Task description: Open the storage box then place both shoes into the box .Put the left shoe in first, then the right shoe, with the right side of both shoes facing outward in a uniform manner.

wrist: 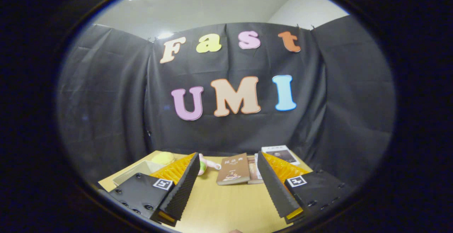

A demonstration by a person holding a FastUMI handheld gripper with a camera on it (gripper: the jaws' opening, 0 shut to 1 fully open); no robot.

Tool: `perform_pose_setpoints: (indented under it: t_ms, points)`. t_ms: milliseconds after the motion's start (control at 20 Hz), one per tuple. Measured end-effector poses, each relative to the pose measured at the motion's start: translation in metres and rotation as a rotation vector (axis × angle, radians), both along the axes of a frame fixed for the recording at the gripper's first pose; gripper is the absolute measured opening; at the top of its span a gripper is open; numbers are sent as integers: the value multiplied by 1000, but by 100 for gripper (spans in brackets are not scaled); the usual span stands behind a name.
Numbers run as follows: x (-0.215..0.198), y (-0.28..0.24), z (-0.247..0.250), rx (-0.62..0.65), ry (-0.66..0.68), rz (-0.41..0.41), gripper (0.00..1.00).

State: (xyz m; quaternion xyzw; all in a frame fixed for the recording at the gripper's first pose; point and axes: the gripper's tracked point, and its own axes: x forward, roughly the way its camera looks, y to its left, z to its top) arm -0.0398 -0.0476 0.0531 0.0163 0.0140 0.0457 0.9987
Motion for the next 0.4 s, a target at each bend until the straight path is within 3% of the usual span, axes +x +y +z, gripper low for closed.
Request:
perform_pose_setpoints:
  t_ms: [400]
  points:
    - [4,-26,36,16,-93,-57,100]
